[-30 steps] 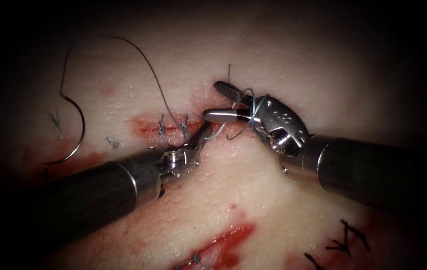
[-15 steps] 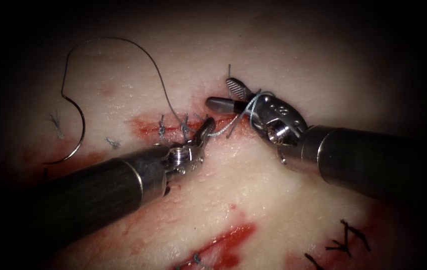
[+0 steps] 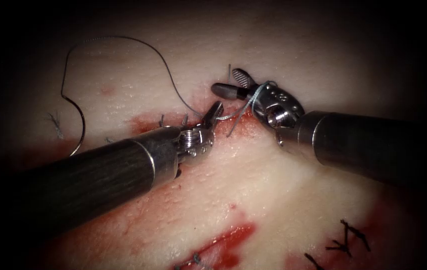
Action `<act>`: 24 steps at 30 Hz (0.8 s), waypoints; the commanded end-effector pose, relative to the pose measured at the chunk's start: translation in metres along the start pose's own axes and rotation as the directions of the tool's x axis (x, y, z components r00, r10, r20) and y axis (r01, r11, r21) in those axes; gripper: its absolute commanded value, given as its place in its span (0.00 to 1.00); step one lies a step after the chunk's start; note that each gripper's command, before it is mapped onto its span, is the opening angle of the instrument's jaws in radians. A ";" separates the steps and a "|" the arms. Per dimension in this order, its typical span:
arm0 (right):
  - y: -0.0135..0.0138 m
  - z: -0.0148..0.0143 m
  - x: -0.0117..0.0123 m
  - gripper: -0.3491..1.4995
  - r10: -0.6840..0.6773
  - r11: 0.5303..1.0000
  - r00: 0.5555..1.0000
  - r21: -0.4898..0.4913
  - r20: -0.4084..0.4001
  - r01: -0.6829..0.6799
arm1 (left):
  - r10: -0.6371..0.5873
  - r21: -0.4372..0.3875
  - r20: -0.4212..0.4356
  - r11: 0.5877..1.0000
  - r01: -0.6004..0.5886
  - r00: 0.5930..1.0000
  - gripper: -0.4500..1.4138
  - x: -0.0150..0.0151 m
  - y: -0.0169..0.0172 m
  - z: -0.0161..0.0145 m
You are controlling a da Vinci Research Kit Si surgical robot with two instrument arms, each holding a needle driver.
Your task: Wound Closure
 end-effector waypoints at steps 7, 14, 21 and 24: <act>-0.0011 0.0023 -0.0001 0.00 0.043 0.999 0.999 -0.009 -0.007 -0.043 | 0.000 -0.001 -0.006 1.000 0.000 1.000 0.00 -0.0006 -0.0007 0.0010; -0.0020 -0.0001 -0.0018 0.00 -0.114 0.992 0.990 0.039 -0.085 0.118 | -0.004 -0.012 0.026 1.000 0.004 1.000 0.00 -0.0023 -0.0030 0.0015; -0.0026 -0.0019 -0.0028 0.00 -0.225 0.972 0.966 0.040 -0.130 0.232 | -0.023 -0.028 0.067 0.999 0.025 0.997 0.00 -0.0041 -0.0083 0.0037; -0.0030 -0.0030 -0.0034 0.00 -0.254 0.965 0.958 0.037 -0.135 0.261 | -0.006 -0.036 0.089 0.999 0.009 0.996 0.00 -0.0049 -0.0109 0.0060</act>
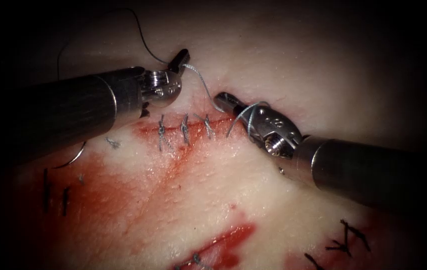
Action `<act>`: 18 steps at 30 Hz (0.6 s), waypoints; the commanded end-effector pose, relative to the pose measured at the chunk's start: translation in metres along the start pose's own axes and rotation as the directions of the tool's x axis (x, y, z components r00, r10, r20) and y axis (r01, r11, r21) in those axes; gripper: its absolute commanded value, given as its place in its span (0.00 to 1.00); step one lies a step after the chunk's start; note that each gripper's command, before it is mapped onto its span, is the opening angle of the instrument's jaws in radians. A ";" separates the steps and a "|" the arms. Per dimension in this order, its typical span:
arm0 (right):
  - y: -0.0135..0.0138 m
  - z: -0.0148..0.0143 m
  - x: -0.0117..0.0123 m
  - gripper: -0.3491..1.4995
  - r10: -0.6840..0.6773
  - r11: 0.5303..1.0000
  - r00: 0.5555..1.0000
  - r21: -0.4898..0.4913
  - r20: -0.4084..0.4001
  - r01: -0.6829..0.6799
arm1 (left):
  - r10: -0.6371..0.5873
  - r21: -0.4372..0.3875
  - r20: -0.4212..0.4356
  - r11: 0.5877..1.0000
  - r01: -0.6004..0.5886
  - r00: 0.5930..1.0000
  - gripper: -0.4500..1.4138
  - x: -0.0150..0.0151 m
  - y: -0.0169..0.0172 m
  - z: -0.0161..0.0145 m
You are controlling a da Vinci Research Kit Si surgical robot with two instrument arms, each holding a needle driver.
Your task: Wound Closure
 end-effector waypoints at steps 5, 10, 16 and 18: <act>-0.0011 -0.0006 -0.0009 0.00 -0.054 0.999 0.999 0.002 -0.006 0.054 | 0.025 0.001 0.007 1.000 -0.025 1.000 0.00 -0.0003 -0.0040 0.0058; -0.0014 -0.0009 -0.0018 0.00 -0.080 0.997 0.997 -0.010 0.015 0.080 | 0.036 0.018 0.009 0.999 -0.036 0.999 0.00 -0.0009 -0.0073 0.0101; -0.0027 -0.0030 -0.0022 0.00 -0.082 0.996 0.996 -0.012 0.040 0.083 | 0.017 0.076 -0.003 0.997 -0.017 1.000 0.00 -0.0013 -0.0111 0.0135; -0.0033 -0.0040 -0.0023 0.00 -0.089 0.996 0.995 -0.011 0.049 0.090 | 0.019 0.080 -0.004 0.997 -0.019 1.000 0.00 -0.0013 -0.0114 0.0138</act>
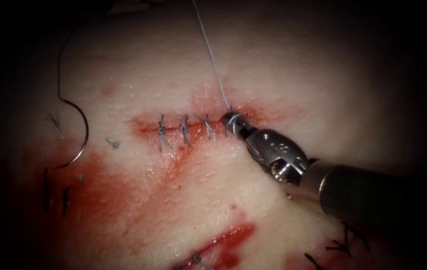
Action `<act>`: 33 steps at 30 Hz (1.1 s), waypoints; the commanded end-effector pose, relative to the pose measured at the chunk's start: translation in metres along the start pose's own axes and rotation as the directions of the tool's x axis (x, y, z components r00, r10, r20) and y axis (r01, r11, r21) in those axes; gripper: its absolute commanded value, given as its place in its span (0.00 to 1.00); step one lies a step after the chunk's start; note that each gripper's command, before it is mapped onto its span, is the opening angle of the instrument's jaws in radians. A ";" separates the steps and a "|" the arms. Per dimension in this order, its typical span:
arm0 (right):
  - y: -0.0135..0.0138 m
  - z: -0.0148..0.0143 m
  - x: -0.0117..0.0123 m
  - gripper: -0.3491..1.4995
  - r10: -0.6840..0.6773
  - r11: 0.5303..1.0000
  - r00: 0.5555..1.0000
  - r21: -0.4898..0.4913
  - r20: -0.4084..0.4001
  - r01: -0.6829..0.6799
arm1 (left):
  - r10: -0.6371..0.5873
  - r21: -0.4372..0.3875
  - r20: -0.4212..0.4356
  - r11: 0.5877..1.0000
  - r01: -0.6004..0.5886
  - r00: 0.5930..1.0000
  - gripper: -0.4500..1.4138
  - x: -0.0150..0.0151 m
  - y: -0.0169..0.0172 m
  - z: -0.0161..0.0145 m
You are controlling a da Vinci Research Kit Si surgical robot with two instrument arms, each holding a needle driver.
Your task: Wound Closure
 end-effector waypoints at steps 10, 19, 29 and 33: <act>-0.0041 -0.0047 0.0011 0.00 -0.050 0.999 0.999 0.021 0.006 0.050 | 0.007 0.017 0.015 1.000 -0.008 1.000 0.00 0.0005 -0.0009 0.0012; -0.0048 -0.0052 0.0005 0.00 -0.066 0.997 0.998 0.030 -0.001 0.066 | -0.027 0.095 0.026 0.995 0.024 0.999 0.00 0.0004 -0.0045 0.0029; -0.0059 -0.0061 0.0005 0.00 -0.078 0.995 0.997 0.054 -0.004 0.078 | -0.033 0.131 0.029 0.991 0.029 0.999 0.00 0.0003 -0.0064 0.0043; -0.0059 -0.0063 0.0002 0.00 -0.081 0.995 0.997 0.058 -0.007 0.081 | -0.037 0.151 0.029 0.988 0.032 0.999 0.00 0.0002 -0.0074 0.0050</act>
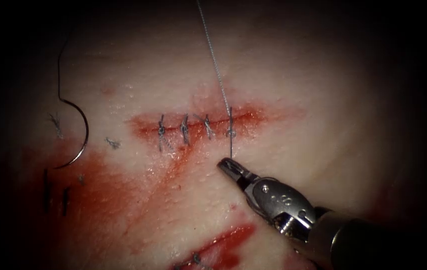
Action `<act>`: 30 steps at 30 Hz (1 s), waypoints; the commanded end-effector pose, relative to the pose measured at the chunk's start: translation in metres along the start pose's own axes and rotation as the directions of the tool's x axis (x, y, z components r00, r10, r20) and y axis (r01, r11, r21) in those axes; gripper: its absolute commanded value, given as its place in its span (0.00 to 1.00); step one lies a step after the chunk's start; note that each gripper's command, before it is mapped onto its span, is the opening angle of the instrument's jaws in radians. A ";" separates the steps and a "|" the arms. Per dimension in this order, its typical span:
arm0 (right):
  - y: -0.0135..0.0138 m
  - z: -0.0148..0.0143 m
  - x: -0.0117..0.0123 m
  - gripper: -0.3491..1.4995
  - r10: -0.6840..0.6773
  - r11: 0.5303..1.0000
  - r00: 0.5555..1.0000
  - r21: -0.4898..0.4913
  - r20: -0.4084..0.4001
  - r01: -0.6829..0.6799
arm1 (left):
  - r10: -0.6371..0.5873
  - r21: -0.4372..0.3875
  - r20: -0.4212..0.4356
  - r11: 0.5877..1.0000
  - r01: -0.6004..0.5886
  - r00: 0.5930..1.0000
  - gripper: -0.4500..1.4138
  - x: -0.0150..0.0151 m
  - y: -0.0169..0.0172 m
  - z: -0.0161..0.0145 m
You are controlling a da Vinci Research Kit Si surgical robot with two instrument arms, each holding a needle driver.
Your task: Wound Closure
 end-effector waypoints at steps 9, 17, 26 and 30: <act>-0.0009 -0.0008 -0.0026 0.00 -0.023 1.000 0.999 0.021 0.044 0.022 | 0.012 0.027 0.017 1.000 -0.012 1.000 0.00 0.0003 -0.0024 0.0029; -0.0015 -0.0021 -0.0047 0.00 -0.044 0.999 0.995 0.027 0.088 0.042 | 0.051 0.034 0.033 0.998 -0.052 0.998 0.00 -0.0001 -0.0029 0.0041; -0.0033 -0.0033 -0.0074 0.00 -0.051 0.999 0.988 0.024 0.143 0.048 | 0.082 0.034 0.038 0.996 -0.083 0.996 0.00 -0.0009 -0.0041 0.0056; -0.0033 -0.0038 -0.0085 0.00 -0.050 0.999 0.985 0.027 0.167 0.046 | 0.089 0.037 0.033 0.995 -0.090 0.995 0.00 -0.0012 -0.0043 0.0055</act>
